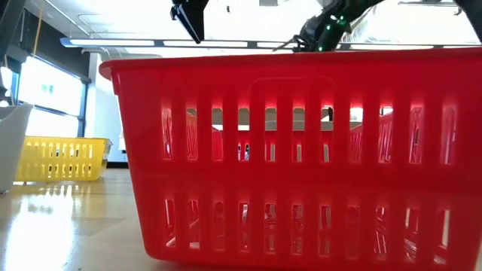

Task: Stack baskets on shelf by color
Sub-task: Stack the bottom yellow bin on top of the yellow bin on the shelf

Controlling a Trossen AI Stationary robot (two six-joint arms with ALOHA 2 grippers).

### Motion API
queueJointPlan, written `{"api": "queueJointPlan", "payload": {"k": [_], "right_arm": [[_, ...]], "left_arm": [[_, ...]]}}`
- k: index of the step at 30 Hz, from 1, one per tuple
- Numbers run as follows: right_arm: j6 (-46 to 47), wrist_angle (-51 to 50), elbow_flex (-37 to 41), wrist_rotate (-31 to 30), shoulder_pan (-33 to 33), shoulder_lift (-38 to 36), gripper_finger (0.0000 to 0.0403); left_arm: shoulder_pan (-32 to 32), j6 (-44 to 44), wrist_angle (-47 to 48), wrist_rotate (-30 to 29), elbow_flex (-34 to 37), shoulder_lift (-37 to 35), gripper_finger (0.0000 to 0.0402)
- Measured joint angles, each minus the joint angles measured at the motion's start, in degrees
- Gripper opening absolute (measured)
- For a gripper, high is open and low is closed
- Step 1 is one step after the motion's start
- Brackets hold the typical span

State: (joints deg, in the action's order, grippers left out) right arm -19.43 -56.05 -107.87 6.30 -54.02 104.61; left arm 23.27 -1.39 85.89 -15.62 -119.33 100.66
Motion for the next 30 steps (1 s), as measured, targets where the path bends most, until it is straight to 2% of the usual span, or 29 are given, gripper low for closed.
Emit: {"api": "queueJointPlan", "payload": {"k": [9,28,30], "right_arm": [[-2.1,-1.6,0.0,4.3,0.0,3.3,0.0087],[-2.0,-10.2,0.0,4.5,1.8,3.6,0.0087],[-2.0,-11.2,0.0,2.9,2.3,3.6,0.0087]], "left_arm": [[0.0,-0.2,0.0,0.0,0.0,0.0,0.0145],[0.0,0.0,0.0,0.0,0.0,0.0,0.0145],[0.0,0.0,0.0,0.0,0.0,0.0,0.0145]]}}
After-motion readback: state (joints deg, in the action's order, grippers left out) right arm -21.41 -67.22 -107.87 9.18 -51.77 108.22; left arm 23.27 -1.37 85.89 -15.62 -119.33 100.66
